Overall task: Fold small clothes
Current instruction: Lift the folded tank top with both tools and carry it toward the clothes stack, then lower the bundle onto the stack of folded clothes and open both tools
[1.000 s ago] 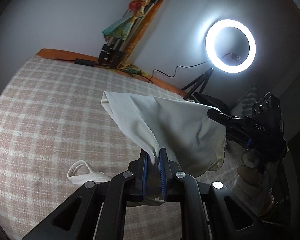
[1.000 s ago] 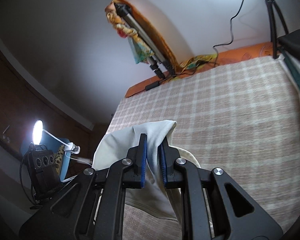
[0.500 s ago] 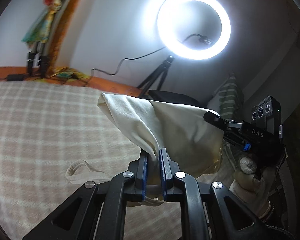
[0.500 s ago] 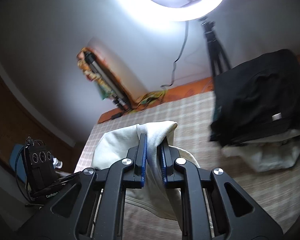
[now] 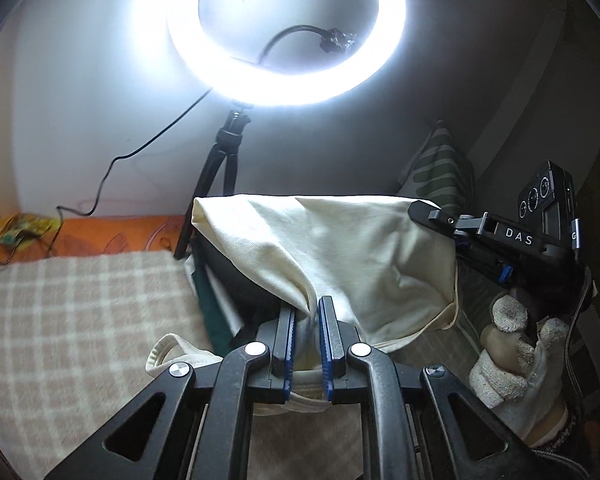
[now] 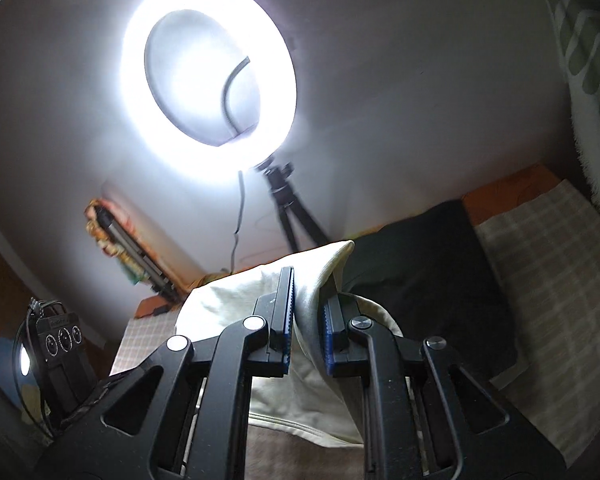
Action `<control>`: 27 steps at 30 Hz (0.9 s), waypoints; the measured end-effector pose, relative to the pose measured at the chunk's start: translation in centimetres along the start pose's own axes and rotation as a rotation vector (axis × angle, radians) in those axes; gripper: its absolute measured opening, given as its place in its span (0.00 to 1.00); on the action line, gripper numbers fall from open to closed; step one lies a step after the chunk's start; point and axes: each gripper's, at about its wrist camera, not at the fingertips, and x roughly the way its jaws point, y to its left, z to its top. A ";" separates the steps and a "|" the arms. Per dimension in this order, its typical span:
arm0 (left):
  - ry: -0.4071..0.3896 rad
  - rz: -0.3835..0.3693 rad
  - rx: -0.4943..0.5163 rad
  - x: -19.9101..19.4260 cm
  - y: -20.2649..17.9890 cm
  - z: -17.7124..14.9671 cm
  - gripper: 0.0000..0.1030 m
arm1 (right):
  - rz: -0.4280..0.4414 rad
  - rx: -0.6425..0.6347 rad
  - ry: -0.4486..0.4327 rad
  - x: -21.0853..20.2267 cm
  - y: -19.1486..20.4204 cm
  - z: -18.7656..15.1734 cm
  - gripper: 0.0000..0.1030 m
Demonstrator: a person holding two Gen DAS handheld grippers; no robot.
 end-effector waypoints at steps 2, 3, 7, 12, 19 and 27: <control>0.001 0.013 0.013 1.5 -0.2 0.6 0.08 | -0.018 0.006 -0.011 0.7 -1.4 0.9 0.13; 0.002 0.021 0.020 2.2 -0.3 0.7 0.08 | -0.034 0.006 -0.015 1.2 -2.2 1.3 0.13; 0.022 0.053 0.025 5.1 -0.2 0.8 0.08 | -0.077 0.008 -0.011 2.7 -4.6 2.2 0.13; 0.059 0.117 0.066 7.7 -0.4 0.0 0.08 | -0.131 0.012 0.023 5.1 -7.2 2.7 0.13; 0.059 0.213 0.113 8.6 -1.0 -0.1 0.34 | -0.231 -0.036 0.083 8.5 -8.3 2.5 0.13; 0.069 0.242 0.148 8.0 -1.9 -0.3 0.84 | -0.283 -0.041 0.051 6.8 -8.6 2.4 0.63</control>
